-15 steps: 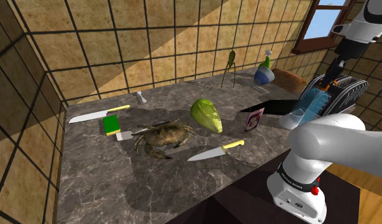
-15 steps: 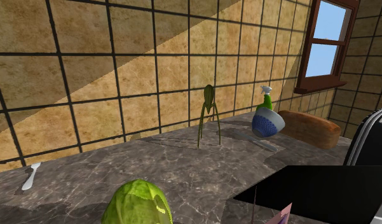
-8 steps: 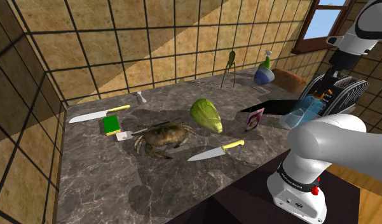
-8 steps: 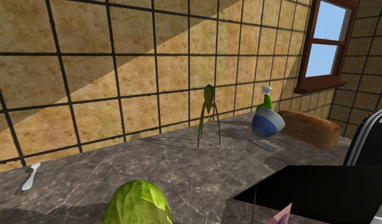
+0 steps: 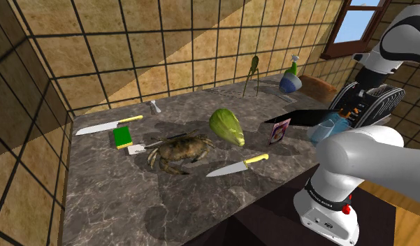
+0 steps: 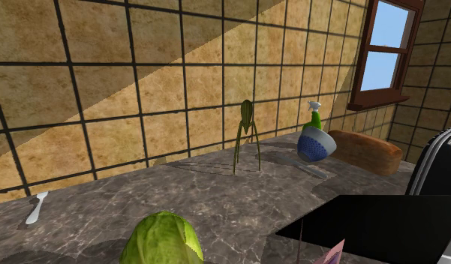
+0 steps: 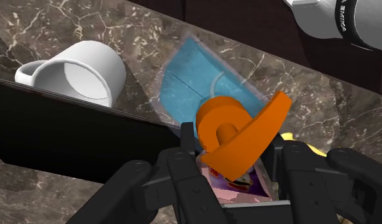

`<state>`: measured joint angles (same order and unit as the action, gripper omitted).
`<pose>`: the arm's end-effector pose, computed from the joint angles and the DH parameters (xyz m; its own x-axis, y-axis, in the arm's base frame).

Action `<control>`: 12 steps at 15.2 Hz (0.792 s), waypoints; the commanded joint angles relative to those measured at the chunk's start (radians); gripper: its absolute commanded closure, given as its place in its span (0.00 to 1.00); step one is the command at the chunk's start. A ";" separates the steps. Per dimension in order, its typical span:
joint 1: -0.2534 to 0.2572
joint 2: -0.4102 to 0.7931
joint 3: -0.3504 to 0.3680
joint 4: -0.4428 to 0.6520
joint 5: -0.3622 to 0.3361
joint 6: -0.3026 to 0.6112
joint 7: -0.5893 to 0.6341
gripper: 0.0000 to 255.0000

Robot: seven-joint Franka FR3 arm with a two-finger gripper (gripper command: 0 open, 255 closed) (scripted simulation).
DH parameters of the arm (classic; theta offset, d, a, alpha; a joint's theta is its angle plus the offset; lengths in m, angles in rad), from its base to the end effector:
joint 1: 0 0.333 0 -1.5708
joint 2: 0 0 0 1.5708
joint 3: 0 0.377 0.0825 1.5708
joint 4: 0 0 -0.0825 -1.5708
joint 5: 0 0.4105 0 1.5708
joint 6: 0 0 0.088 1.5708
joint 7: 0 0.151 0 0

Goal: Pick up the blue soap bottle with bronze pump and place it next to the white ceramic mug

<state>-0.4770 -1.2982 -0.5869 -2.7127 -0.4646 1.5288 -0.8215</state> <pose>0.0315 -0.2286 0.4605 0.9878 0.1151 0.1051 0.1192 -0.9923 -0.0336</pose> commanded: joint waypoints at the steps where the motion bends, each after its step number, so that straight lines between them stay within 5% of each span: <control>1: -0.010 -0.010 -0.014 -0.027 -0.015 0.017 -0.001 1.00; 12: -0.056 -0.029 -0.104 -0.151 -0.102 0.115 -0.010 1.00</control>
<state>-0.5318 -1.3265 -0.6880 -2.8562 -0.5635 1.6379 -0.8337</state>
